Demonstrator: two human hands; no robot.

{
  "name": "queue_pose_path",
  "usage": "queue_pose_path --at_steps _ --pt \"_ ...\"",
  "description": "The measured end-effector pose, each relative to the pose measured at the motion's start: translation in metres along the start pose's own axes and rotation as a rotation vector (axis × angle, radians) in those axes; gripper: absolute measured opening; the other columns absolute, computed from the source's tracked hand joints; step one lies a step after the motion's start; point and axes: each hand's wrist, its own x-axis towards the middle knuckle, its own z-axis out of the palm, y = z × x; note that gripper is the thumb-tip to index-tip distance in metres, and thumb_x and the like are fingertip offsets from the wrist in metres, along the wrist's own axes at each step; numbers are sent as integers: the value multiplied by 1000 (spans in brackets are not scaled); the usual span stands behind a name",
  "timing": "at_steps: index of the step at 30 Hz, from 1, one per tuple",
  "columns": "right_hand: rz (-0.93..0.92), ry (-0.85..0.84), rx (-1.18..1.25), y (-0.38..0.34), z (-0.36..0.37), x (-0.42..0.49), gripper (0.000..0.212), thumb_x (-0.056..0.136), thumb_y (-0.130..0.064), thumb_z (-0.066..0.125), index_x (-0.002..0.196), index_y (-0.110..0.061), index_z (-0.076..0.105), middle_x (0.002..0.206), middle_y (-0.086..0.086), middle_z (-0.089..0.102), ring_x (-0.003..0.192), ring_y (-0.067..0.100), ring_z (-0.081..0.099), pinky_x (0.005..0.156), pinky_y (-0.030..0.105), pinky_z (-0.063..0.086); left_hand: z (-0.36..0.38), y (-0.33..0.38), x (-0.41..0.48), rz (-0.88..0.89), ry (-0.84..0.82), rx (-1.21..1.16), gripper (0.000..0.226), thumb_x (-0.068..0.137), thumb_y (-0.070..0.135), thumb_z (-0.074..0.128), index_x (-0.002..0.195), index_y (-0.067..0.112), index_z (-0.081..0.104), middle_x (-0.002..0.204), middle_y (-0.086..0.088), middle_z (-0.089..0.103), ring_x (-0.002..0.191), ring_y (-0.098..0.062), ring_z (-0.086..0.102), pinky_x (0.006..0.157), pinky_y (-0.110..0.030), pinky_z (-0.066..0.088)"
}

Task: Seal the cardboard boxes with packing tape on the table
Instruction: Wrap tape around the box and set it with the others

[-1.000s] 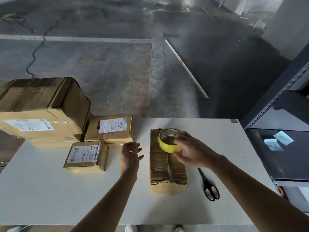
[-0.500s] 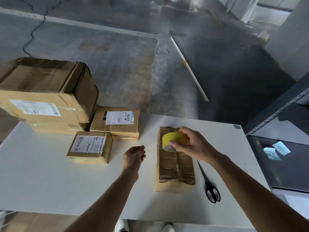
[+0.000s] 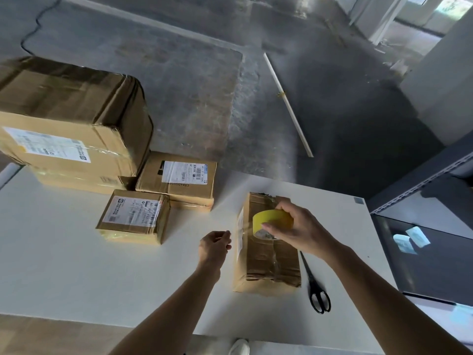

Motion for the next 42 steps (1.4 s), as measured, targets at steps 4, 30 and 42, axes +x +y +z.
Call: queue_pose_path --at_steps 4,30,42 --pt "47 6 66 2 1 -3 48 78 -66 62 105 -27 54 97 -14 55 87 8 60 64 14 50 8 -5 1 -2 -22 28 20 96 25 62 107 9 67 93 -6 70 81 -20 65 66 -24 52" --pt "316 74 384 17 15 -12 46 73 -74 55 100 -37 53 137 1 51 113 15 58 92 27 51 17 -4 -1 -134 -102 257 36 95 46 58 114 17 48 104 -9 62 87 -22 63 62 -28 50" --pt "355 6 349 16 6 -8 80 78 -81 44 143 -35 48 149 -8 48 132 14 49 108 29 38 20 8 -33 467 -297 372 56 93 75 27 121 36 57 115 4 65 107 -14 64 89 -39 57"
